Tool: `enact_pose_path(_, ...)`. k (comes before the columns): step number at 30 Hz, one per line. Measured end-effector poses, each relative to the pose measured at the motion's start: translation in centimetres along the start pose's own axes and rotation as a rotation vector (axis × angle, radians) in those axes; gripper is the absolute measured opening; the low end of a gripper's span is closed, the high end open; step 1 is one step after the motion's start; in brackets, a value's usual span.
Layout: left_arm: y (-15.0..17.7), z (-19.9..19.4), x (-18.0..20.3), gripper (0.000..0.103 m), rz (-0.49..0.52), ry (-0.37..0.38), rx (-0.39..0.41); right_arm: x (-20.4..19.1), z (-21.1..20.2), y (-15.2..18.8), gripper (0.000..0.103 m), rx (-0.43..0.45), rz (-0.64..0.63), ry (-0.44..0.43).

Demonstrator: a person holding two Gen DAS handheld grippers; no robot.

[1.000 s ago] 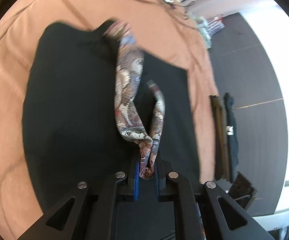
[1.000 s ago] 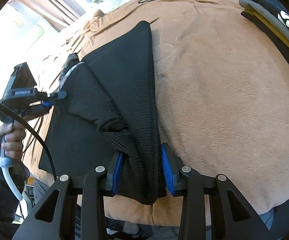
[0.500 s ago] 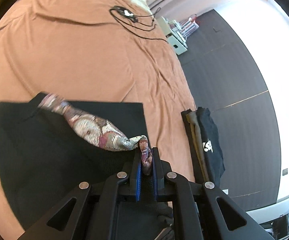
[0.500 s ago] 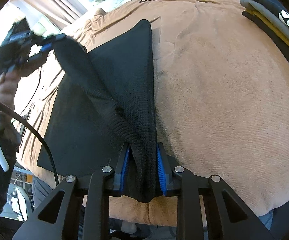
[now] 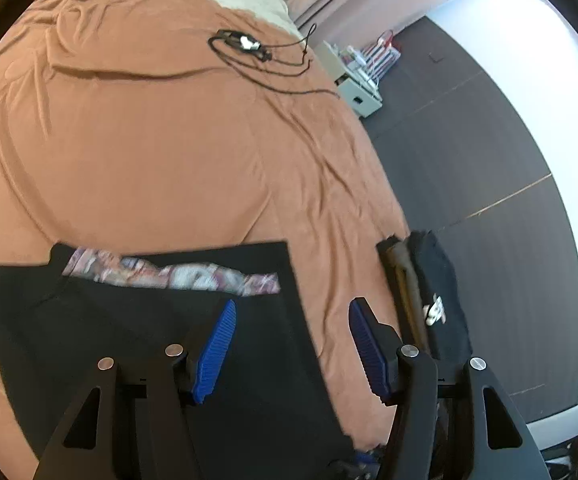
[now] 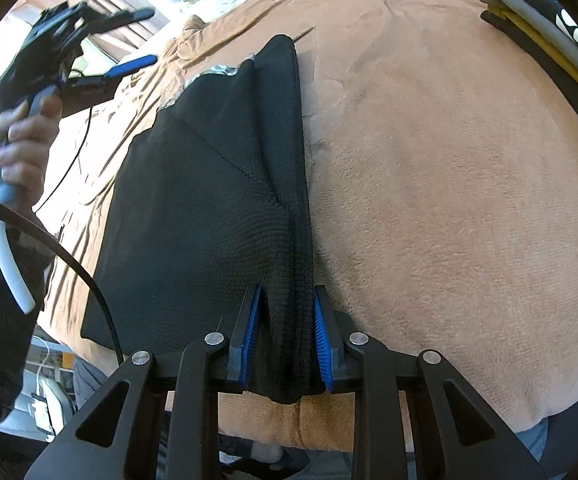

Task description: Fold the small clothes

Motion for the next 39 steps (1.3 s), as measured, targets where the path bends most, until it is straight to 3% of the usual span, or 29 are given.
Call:
enact_pose_path(11, 3.7, -1.9, -5.0, 0.06, 0.021, -0.124, -0.045, 0.4, 0.0, 0.0, 0.023, -0.002, 0.046, -0.026)
enact_pose_path(24, 9.6, -9.4, -11.9, 0.06, -0.117, -0.249, 0.007, 1.9, 0.6, -0.6, 0.024, -0.032, 0.116, -0.113)
enact_pose_path(39, 15.0, -12.5, -12.9, 0.06, -0.243, -0.191, 0.019, 2.3, 0.9, -0.5, 0.024, -0.048, 0.117, -0.143)
Point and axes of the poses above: each gripper's, at about its wrist camera, not at the fingertips, and z roughly the way its jaws point, x to its right, y to its underside, the point moved 6 cm from there along z, roughly the way its jaws point, and after that the axes turned 15 degrees about x, right-handed, at the moved point
